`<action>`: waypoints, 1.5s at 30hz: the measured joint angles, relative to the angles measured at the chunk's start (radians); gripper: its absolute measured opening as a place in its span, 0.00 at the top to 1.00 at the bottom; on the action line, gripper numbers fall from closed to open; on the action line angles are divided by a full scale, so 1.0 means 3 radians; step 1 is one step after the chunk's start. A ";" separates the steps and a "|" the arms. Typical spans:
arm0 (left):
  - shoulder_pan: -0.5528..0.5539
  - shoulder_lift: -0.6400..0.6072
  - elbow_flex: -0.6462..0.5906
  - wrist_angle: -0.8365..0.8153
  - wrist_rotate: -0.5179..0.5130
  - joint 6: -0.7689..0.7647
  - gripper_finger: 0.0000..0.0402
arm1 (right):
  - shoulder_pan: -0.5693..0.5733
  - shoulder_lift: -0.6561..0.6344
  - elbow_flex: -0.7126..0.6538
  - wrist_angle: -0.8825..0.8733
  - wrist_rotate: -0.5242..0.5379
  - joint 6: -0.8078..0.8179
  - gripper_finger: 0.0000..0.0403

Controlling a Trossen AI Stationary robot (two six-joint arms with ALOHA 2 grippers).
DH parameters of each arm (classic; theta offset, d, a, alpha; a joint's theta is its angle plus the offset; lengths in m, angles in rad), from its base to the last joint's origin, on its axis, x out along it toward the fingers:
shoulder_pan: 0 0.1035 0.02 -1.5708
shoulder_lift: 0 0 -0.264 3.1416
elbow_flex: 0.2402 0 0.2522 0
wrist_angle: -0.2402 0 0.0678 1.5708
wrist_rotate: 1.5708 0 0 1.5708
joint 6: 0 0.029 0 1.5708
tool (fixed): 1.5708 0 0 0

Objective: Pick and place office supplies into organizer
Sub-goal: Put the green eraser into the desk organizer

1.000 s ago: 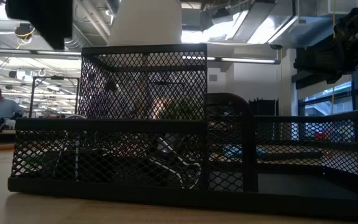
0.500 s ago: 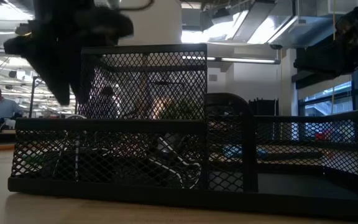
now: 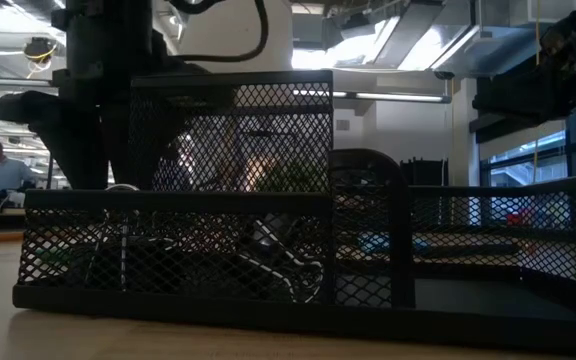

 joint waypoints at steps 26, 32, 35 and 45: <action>0.0001 0.0003 -0.0011 -0.0050 -0.0075 -0.1236 0.61 | -0.0001 0.0000 0.0001 -0.0001 0.0000 -0.0086 0.78; -0.0017 0.0001 -0.0011 -0.0041 -0.0094 -0.1189 0.61 | -0.0001 0.0000 0.0001 -0.0001 0.0000 -0.0086 0.78; -0.0014 0.0001 -0.0011 -0.0038 -0.0127 -0.1183 0.61 | -0.0001 0.0000 0.0000 0.0000 0.0000 -0.0086 0.78; -0.0014 -0.0024 -0.0010 0.0062 -0.0189 -0.1183 0.61 | -0.0001 -0.0001 0.0000 0.0000 0.0000 -0.0075 0.78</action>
